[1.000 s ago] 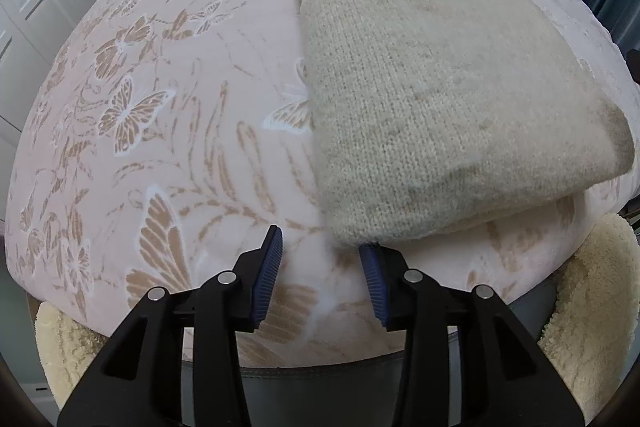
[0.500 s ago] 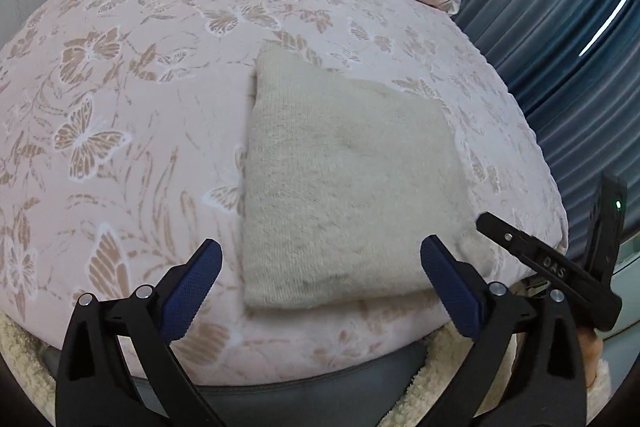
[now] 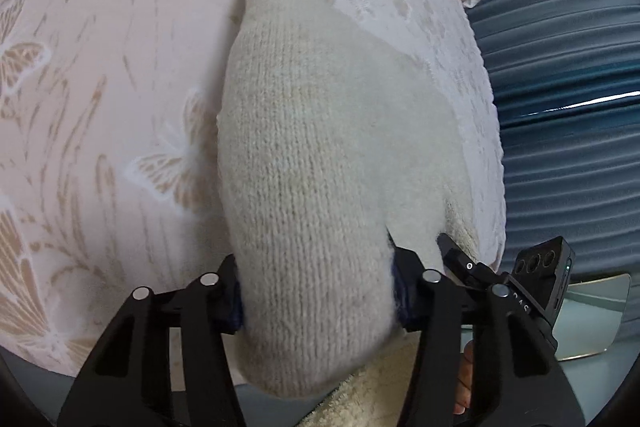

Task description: Fold small clothes

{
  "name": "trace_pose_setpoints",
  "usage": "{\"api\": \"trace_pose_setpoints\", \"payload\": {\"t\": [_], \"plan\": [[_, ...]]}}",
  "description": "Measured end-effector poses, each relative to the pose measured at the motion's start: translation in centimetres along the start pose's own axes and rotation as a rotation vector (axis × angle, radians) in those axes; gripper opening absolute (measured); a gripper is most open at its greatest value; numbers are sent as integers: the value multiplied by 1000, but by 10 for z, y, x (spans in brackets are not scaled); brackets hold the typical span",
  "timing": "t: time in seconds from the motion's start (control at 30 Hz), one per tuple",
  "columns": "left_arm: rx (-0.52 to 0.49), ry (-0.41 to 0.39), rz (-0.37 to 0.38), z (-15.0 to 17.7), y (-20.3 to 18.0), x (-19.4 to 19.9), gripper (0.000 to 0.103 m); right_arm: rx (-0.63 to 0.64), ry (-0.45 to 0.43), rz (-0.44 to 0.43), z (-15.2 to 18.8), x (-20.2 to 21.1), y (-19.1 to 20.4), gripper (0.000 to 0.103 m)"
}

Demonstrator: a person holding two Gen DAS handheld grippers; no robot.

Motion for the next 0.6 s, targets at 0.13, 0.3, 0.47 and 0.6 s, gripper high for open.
{"api": "trace_pose_setpoints", "payload": {"t": [0.13,0.3,0.47,0.6], "plan": [[-91,-90,103,-12,-45,67,47,167,-170,-20,-28,71,81,32],[-248,-211,235,-12,-98,173,48,394,-345,-138,-44,146,186,29],[-373,-416,264,-4,-109,266,48,523,-386,-189,-30,148,250,29],[-292,-437,146,-15,-42,275,49,476,-227,-137,-5,61,233,29]]}}
Point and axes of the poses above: each gripper's, at about its wrist camera, not at the fingertips, and x roughly against the way its jaws point, y to its left, z to its underside, the point moved 4 cm from there along -x, roughly the way its jaws point, and after that the axes turned 6 degrees about x, right-handed, at the moved point
